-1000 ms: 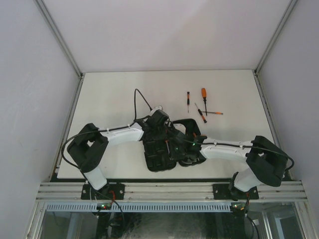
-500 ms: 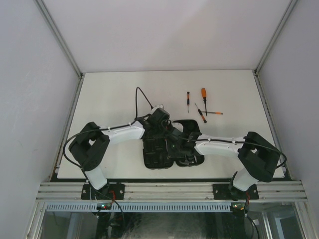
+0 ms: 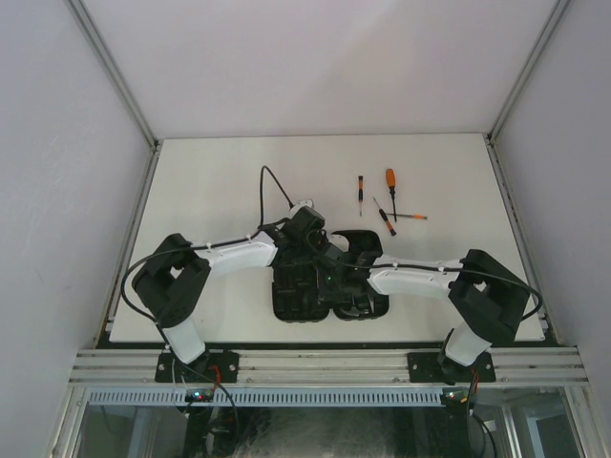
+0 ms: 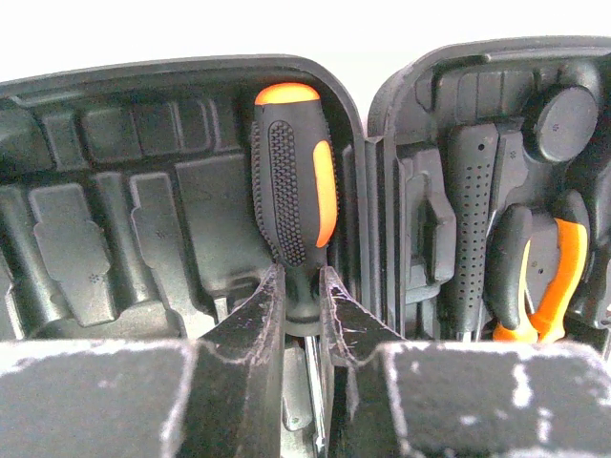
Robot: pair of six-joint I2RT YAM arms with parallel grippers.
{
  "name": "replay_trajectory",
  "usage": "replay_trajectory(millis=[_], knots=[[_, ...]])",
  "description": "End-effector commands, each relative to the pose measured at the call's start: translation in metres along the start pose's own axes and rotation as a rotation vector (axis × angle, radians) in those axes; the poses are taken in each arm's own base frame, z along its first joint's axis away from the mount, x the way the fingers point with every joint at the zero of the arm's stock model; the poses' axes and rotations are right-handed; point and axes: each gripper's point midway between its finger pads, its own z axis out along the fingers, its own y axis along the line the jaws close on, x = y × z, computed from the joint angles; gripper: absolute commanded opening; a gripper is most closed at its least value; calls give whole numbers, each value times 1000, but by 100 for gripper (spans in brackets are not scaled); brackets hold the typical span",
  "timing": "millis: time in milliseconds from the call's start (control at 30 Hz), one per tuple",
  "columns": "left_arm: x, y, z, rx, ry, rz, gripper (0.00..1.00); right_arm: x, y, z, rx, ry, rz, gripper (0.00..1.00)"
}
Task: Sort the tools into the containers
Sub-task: Adjust the screwdriver in the storage box.
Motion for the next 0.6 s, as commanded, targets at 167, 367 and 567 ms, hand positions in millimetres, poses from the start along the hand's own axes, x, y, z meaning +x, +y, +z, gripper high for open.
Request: replay_trajectory(millis=[167, 367, 567], knots=[[60, 58, 16, -179, 174, 86, 3, 68, -83, 29, 322, 184, -43, 0], [64, 66, 17, -190, 176, 78, 2, 84, -90, 35, 352, 213, -49, 0], [68, 71, 18, -193, 181, 73, 1, 97, -98, 38, 398, 230, -59, 0]])
